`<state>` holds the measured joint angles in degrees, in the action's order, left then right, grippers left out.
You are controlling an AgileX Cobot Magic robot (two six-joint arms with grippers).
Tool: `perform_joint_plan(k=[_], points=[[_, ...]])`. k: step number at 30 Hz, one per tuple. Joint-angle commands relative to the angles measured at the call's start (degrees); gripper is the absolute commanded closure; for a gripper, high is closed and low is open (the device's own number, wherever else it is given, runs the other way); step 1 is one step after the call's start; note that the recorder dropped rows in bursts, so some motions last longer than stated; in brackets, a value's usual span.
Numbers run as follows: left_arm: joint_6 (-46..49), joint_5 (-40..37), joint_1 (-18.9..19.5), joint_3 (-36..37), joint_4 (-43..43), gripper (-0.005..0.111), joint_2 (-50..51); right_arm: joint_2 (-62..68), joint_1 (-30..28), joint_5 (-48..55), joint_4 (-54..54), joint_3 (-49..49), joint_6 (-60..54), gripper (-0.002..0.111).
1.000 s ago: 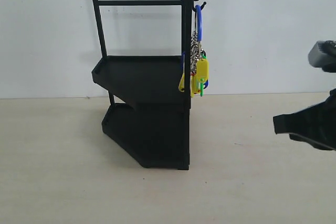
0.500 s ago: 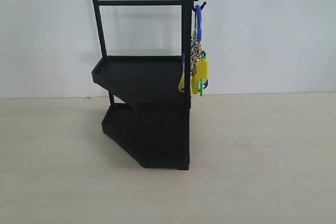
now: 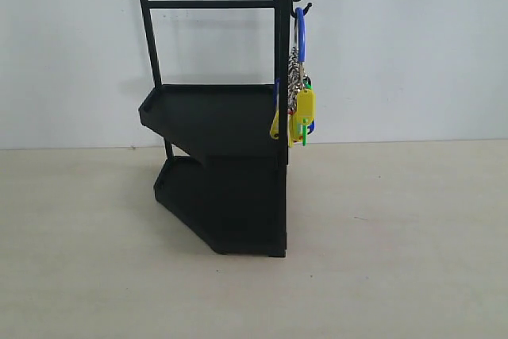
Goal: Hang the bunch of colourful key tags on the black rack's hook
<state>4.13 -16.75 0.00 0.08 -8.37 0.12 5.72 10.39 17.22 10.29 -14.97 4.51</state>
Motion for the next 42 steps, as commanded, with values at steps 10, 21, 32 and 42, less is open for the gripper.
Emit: perform_joint_plan(k=[10,21,32,42], points=[[0.20,0.45,-0.04,-0.08,0.28,0.102,-0.12,-5.72,-2.96,-13.46,-0.35,12.98,-1.62,0.108],[0.20,0.45,-0.04,-0.08,0.28,0.102,-0.12,-5.72,-2.96,-11.10,-2.61,14.97,-2.28,0.108],[0.20,0.45,-0.04,-0.08,0.28,0.102,-0.12,-5.72,-2.96,4.07,-6.83,14.97,-2.96,0.108],[0.20,0.45,-0.04,-0.08,0.28,0.102,-0.12,-5.72,-4.51,4.04,-6.74,14.97,-3.36,0.108]])
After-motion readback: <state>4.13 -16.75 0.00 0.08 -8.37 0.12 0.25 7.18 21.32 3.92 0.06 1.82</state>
